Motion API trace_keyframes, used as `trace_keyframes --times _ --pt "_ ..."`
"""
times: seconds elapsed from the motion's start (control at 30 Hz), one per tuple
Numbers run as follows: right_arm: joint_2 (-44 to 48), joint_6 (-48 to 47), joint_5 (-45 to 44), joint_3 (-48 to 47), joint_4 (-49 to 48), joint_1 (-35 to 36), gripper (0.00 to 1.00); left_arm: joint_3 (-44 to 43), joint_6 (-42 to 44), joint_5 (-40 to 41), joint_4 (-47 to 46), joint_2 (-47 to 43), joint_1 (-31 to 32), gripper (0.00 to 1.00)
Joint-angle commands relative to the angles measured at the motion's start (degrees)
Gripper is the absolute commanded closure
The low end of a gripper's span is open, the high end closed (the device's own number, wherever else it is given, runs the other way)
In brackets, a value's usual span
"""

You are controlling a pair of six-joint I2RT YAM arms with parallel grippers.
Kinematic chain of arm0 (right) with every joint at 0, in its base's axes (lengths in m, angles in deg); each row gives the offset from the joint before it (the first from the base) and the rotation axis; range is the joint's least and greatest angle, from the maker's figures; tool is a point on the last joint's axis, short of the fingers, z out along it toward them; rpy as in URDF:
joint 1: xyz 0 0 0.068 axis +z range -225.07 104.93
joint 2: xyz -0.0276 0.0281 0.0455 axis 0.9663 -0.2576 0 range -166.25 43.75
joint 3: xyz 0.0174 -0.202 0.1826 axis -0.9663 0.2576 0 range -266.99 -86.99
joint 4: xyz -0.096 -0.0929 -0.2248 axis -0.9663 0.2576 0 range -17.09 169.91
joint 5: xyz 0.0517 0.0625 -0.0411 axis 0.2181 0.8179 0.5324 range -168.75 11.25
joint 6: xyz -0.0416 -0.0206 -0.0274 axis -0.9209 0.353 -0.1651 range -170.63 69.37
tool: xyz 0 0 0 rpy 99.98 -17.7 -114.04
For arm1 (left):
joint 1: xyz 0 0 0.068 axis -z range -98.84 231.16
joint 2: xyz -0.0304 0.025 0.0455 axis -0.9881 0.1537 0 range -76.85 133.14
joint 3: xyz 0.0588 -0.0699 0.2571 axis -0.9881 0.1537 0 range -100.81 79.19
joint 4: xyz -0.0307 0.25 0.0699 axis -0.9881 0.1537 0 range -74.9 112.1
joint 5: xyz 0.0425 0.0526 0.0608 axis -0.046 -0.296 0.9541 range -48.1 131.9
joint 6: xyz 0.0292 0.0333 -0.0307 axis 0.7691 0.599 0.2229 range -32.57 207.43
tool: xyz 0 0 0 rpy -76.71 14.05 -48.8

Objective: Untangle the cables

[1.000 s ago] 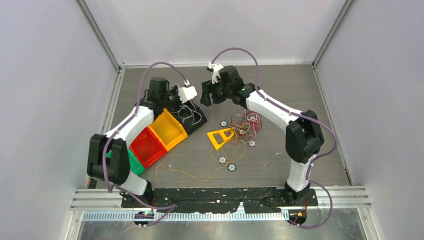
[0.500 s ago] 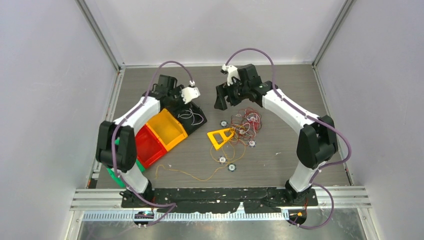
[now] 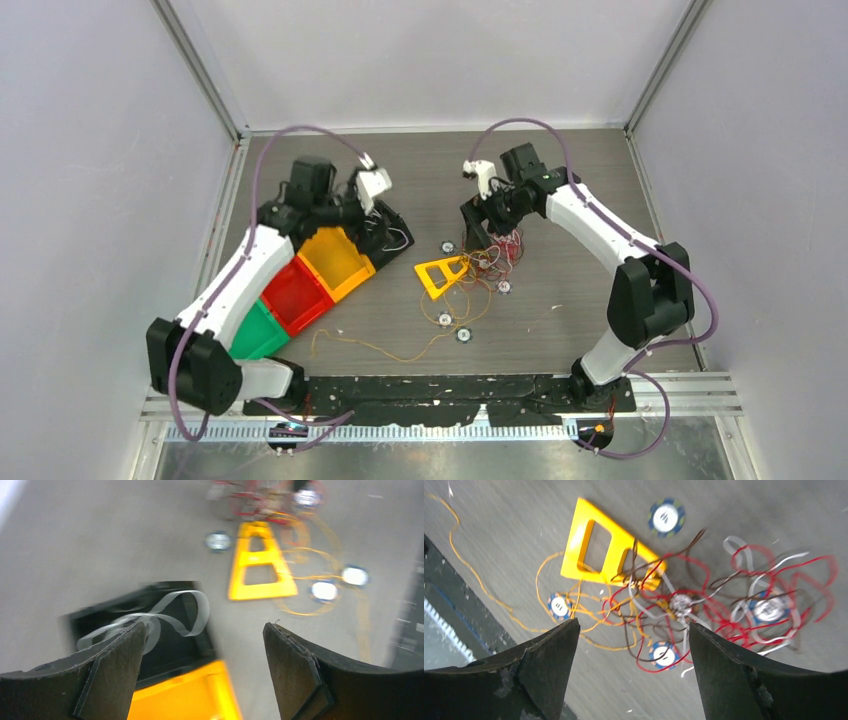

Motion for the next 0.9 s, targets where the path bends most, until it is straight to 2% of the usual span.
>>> trace_keyframes --times 0.0,0.1,0.2,0.3,0.4,0.5,0.53,0.6,0.73,0.87 --pt "-0.99 -1.0 -0.14 3.16 2.41 2.75 0.14 13.1 -11.54 -10.2 -6.52 -6.81 7.46 0.12" --pt "-3.58 0.15 -3.24 3.94 0.36 4.83 0.13 18.14 -12.63 -6.33 -6.45 -8.53 14.47 0.15" --pt "-5.59 1.33 -6.44 4.37 -2.01 5.79 0.15 22.79 -17.03 0.55 -11.51 -10.38 20.57 0.17" --pt "-7.63 1.71 -7.24 4.46 -2.98 5.75 0.27 26.19 -23.2 2.46 -20.48 -10.42 20.88 0.23" --pt "-8.73 2.42 -7.13 4.99 -4.05 5.32 0.42 28.8 -19.62 2.03 -26.03 -8.11 22.19 0.29" --pt "-9.66 2.85 -7.13 5.4 -4.28 4.07 0.6 29.75 -14.49 3.06 -26.8 -5.58 22.91 0.36" --pt "-9.92 3.07 -7.01 5.43 -4.21 3.62 0.69 29.09 -14.79 4.25 -26.33 -3.88 22.93 0.39" --pt "-9.93 3.34 -5.86 5.54 -4.03 2.49 0.78 26.95 -17.09 6.05 -23.77 -0.76 22.87 0.42" --pt "-9.09 3.41 -2.95 5.99 -3.51 1.59 0.81 24.93 -24.07 4.87 -25.17 3.87 22.68 0.4" --pt "-7.9 3.38 -1.7 6.63 -3.32 1.51 0.84 22.64 -30.68 5.63 -23.88 8.75 21.4 0.44"
